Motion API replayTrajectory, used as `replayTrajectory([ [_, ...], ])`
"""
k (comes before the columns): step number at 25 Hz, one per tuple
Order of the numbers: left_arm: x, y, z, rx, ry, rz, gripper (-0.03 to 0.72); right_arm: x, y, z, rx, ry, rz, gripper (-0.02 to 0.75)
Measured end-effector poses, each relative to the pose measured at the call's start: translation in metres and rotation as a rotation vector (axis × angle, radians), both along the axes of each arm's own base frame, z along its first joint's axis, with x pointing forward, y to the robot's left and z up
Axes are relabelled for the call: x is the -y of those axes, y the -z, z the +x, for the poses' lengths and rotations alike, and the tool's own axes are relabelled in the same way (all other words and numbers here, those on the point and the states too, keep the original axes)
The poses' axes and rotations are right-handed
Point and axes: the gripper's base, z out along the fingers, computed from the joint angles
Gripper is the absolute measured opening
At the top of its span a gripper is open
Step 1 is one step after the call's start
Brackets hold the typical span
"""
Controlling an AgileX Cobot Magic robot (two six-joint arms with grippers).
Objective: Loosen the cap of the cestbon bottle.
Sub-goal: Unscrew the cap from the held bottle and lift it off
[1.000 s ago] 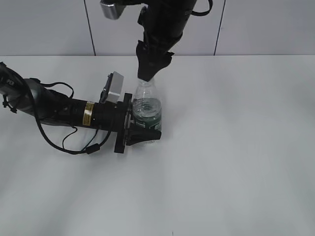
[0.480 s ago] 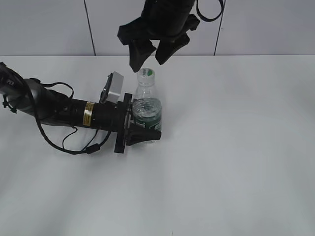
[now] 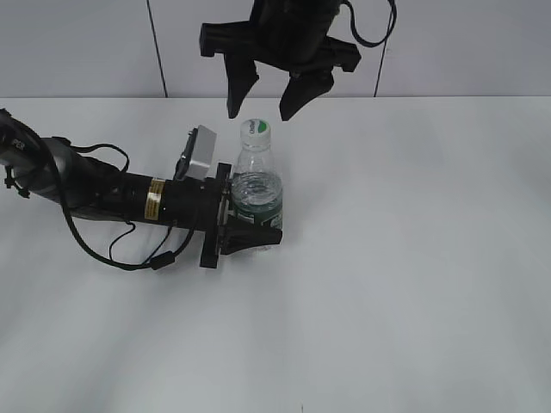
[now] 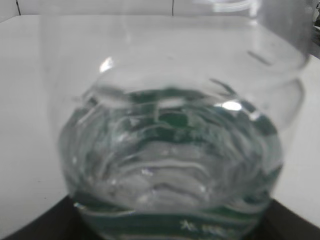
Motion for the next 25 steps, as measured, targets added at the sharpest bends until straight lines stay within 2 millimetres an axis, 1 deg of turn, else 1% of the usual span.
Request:
replayTrajectory([
  [15, 0.0, 0.0001, -0.0001, 0.0, 0.002, 0.001, 0.412, 0.0008, 0.0011, 0.0005, -0.066, 0.188, 0.025, 0.494],
  [21, 0.0, 0.0001, -0.0001, 0.0, 0.002, 0.001, 0.412, 0.0008, 0.0011, 0.0005, -0.081, 0.227, 0.032, 0.494],
  [25, 0.0, 0.0001, -0.0001, 0.0, 0.002, 0.001, 0.412, -0.0036, 0.0012, -0.0031, -0.08, 0.218, 0.03, 0.494],
])
